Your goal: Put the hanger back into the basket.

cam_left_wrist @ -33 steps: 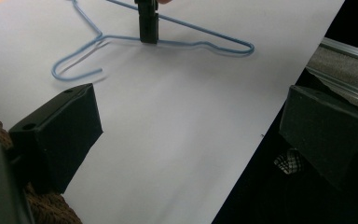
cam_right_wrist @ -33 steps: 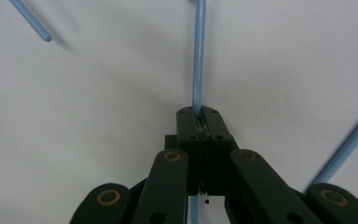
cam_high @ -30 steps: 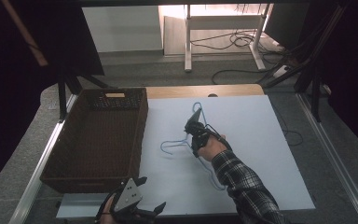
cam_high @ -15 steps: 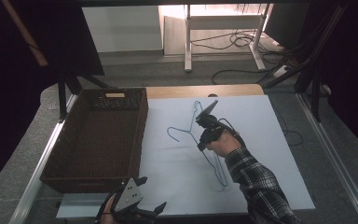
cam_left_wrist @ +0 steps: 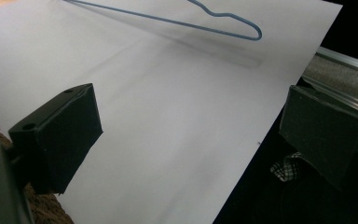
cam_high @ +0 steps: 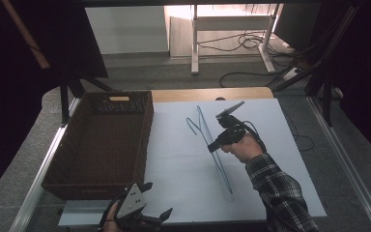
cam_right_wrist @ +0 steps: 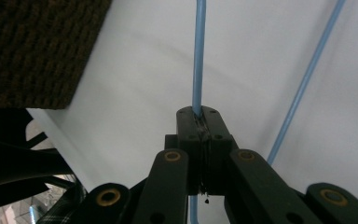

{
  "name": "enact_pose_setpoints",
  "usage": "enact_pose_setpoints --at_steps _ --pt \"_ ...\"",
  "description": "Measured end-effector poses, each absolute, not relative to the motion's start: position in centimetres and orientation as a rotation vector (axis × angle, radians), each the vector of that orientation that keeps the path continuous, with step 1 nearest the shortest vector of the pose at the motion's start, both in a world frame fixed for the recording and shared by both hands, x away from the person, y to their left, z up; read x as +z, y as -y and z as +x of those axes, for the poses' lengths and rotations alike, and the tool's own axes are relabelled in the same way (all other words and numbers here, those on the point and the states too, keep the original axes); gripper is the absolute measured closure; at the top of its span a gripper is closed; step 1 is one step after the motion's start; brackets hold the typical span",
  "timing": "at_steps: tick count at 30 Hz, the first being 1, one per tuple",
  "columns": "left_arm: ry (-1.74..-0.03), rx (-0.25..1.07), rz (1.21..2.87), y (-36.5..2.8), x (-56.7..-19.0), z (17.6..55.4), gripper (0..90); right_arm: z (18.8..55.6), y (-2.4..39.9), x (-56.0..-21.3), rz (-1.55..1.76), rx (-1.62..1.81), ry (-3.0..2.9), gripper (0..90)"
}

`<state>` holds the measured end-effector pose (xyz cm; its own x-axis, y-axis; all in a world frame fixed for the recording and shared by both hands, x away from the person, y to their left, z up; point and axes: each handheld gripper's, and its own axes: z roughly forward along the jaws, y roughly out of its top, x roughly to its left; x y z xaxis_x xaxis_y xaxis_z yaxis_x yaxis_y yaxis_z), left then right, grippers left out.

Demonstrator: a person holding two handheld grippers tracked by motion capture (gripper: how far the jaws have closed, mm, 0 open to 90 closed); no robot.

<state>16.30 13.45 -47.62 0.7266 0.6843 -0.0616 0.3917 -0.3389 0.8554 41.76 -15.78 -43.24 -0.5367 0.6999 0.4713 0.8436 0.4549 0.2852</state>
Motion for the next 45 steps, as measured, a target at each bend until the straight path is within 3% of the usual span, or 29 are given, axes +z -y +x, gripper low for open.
enact_pose_setpoints --at_steps 13,24,34,38,45 --pt "-0.804 0.260 1.762 -13.9 -45.6 19.0 6.2 40.2 17.8 -42.5 -1.228 -0.883 2.287 88.4" --pt "-0.750 0.292 1.727 -12.1 -43.4 23.2 13.8 38.1 18.5 -41.6 -1.156 -0.939 2.245 88.4" --pt "-0.724 0.322 1.738 -9.3 -42.4 26.7 28.3 36.6 18.9 -41.4 -1.103 -0.955 2.240 88.4" --pt "-0.697 0.311 1.725 -8.6 -42.2 28.0 40.6 36.3 19.2 -41.6 -1.091 -0.957 2.232 88.3" --pt "-0.679 0.315 1.738 -7.1 -41.9 29.7 51.6 36.0 19.5 -41.8 -1.086 -0.951 2.224 88.3"
